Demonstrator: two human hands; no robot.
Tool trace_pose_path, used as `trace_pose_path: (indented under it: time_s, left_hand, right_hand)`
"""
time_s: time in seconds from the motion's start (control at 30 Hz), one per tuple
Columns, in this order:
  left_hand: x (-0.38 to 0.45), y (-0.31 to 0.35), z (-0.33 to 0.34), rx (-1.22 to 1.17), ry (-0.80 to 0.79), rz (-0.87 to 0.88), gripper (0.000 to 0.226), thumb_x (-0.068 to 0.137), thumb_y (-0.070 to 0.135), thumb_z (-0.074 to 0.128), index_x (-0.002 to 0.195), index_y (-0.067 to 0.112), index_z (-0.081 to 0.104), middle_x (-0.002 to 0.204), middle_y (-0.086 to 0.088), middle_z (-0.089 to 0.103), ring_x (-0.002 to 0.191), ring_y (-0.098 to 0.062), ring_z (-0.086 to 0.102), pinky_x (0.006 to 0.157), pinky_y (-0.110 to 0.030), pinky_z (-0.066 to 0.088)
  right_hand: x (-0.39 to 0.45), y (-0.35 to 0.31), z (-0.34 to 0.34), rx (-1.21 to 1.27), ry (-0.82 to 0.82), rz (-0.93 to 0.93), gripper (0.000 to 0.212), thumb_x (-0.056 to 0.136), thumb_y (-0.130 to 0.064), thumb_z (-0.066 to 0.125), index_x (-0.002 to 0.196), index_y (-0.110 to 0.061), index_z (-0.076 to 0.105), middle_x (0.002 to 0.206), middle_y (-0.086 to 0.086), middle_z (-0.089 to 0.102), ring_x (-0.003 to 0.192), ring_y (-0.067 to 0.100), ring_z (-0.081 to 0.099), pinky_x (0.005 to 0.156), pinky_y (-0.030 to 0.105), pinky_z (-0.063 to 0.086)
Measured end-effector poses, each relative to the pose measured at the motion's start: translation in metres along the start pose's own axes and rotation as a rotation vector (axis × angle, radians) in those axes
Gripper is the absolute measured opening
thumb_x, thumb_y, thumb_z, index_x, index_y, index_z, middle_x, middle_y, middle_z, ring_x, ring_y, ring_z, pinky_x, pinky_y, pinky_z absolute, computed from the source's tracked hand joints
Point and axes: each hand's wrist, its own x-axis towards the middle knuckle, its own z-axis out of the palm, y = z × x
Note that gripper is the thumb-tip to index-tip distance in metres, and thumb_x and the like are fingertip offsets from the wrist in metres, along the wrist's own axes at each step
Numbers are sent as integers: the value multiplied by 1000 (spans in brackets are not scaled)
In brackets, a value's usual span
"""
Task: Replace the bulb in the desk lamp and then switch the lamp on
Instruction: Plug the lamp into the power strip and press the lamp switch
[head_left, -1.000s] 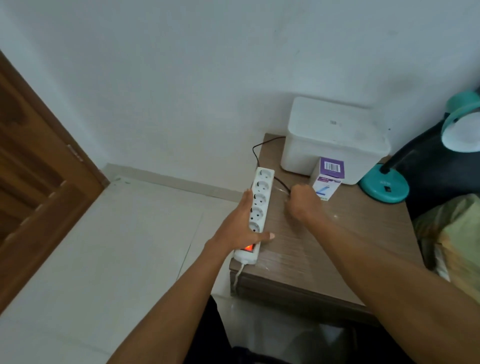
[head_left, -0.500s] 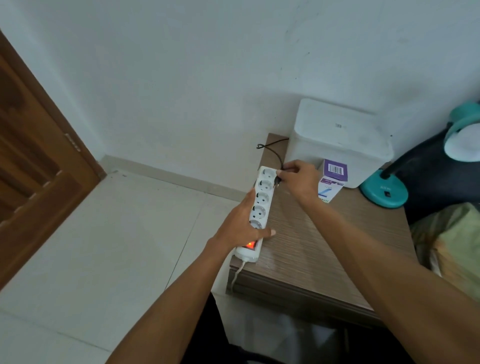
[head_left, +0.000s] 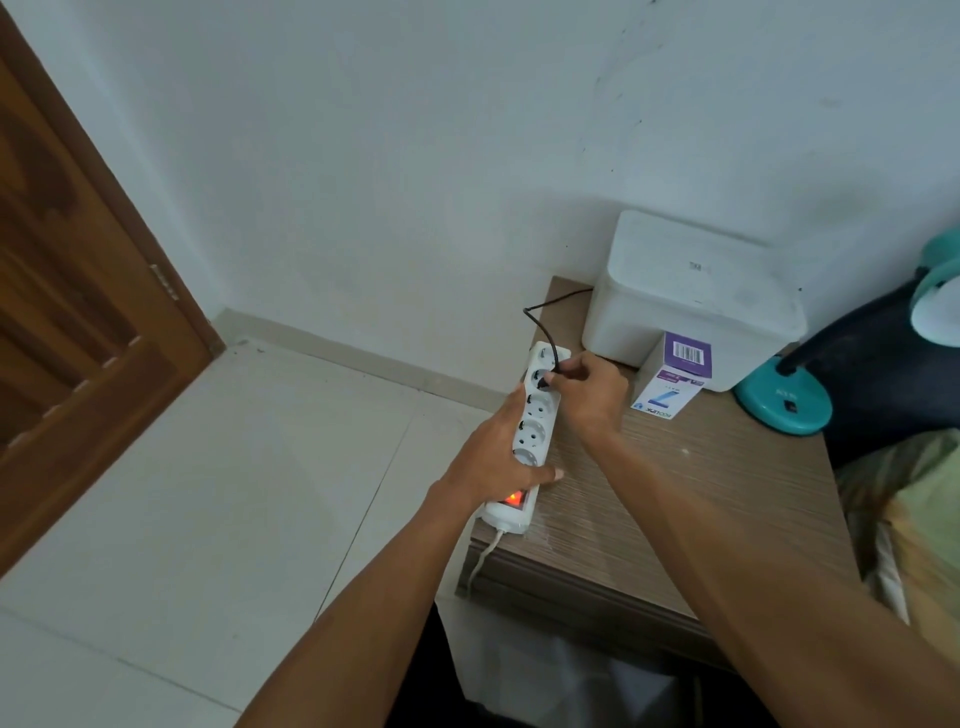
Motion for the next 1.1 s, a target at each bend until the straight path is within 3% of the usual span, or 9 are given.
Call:
trace_pose_path:
  time_s: [0.17,0.4,0.63,0.77,0.87,0.9,0.97,1.1]
  left_hand:
    - [3,-4,2,10,11,-6,118,68,52,86,157,31,12,131,1,60,110,-15,64,94,-40,58]
    - [4,-7,4,-2,6,-26,116,65,58,85,156,36,14,127,5,63,107,-12,66,93,-41,58]
    - [3,-9,4,15,4,-38,117,68,53,86,157,36,12,130,3,62,109,-12,65,95,-36,56]
    - [1,-1,1,77,2,-75,117,70,52,86,157,34,10,135,2,59,110,-10,61,95,-32,52]
    - [-2,8,-2,224,28,-54,125,74,54,83,160,26,-4,160,-4,35,136,-17,46,99,-30,47]
    - [-3,10,-2,324,43,-11,126,77,56,80,160,23,-9,168,-3,17,150,-19,27,104,-34,44]
    - [-6,16,-1,543,74,124,119,84,53,73,160,19,-13,170,-1,-8,156,-18,-6,111,-34,39]
    - [-9,35,17,767,69,280,95,94,38,63,162,13,1,169,-8,-6,155,-22,-9,126,-43,19]
  right_hand:
    - [1,7,4,-48,-35,-40,9,79,-12,82,83,-14,74,78,-5,72,74,7,68,63,16,50]
    - [3,4,10,-258,-30,-147,2,82,-8,76,79,-8,75,76,2,72,70,16,66,65,32,55]
    - [4,3,12,-323,-27,-146,4,83,-9,75,79,-8,76,75,2,72,63,10,60,52,17,42]
    - [7,1,3,-309,-99,-112,6,85,-15,77,89,-11,77,85,3,74,69,7,63,63,22,51]
    - [-3,8,-14,-306,-110,-107,21,90,-22,73,108,-11,75,99,4,75,79,9,65,71,22,51]
    - [-10,12,-22,-311,-117,-113,24,92,-23,71,112,-10,74,103,5,75,82,10,65,73,22,51]
    - [-23,28,-40,-364,-140,-137,28,95,-23,66,119,-10,70,112,6,74,93,13,67,82,24,51]
    - [-42,75,-87,-509,-146,-107,34,97,-31,59,128,-18,65,124,3,70,111,17,64,97,37,52]
